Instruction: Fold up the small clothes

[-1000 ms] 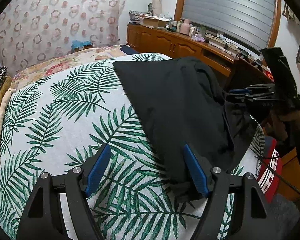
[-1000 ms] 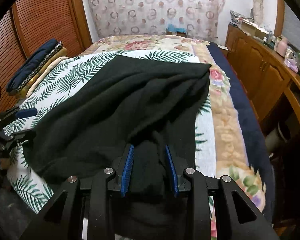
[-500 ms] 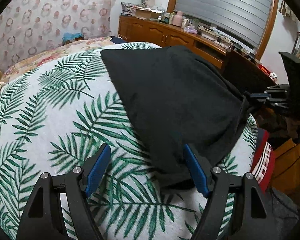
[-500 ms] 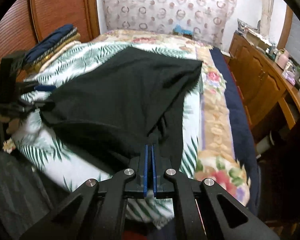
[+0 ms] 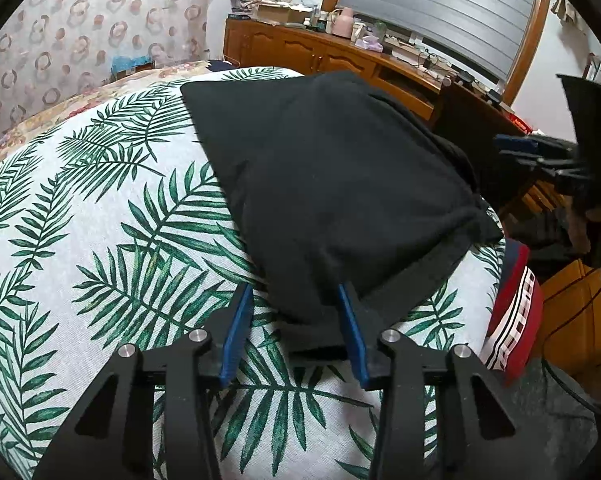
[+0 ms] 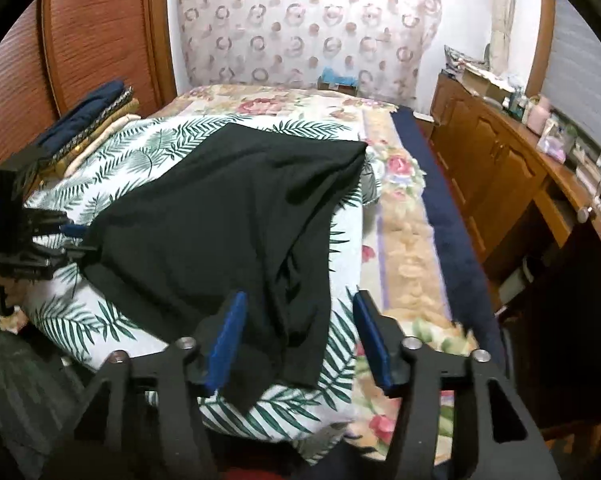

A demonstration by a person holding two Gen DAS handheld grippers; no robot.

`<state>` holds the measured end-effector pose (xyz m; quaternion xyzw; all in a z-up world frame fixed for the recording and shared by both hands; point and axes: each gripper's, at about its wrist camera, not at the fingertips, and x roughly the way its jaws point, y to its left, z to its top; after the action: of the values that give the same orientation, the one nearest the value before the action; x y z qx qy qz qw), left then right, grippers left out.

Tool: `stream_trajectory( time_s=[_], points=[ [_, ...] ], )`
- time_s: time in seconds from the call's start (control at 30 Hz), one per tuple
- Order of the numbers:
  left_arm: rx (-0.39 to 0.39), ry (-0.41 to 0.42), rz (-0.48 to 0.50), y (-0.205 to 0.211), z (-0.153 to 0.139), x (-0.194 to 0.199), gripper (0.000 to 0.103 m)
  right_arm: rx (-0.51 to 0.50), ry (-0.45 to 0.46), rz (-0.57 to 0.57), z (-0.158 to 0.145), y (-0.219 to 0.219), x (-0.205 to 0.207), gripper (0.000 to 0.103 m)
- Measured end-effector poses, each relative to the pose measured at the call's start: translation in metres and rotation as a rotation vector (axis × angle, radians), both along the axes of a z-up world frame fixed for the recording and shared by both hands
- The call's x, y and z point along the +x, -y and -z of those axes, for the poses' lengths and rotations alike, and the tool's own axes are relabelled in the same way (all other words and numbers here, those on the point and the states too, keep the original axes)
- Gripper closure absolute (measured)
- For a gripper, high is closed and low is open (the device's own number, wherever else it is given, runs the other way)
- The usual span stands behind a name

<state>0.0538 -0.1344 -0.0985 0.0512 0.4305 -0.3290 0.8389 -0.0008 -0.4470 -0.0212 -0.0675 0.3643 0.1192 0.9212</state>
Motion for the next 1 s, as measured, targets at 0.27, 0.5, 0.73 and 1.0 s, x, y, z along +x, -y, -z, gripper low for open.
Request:
stream_trajectory(
  time_s=[0.27,0.5,0.73,1.0],
  points=[
    [0.004,-0.001,0.012,0.001,0.0,-0.001,0.069,0.042,-0.094,0.018,0.048,-0.001,0.029,0.044],
    [-0.009,-0.002,0.029,0.003,-0.001,-0.002,0.085,0.062,-0.121,-0.009,0.057,0.004,0.03,0.044],
    [-0.06,0.042,0.025,0.001,-0.024,0.0,0.094,0.052,-0.109,-0.074,0.051,0.007,0.024,0.091],
    [-0.136,0.134,-0.027,0.001,-0.072,0.037,0.094,0.16,0.05,-0.105,0.007,0.026,0.026,0.093]
  ],
)
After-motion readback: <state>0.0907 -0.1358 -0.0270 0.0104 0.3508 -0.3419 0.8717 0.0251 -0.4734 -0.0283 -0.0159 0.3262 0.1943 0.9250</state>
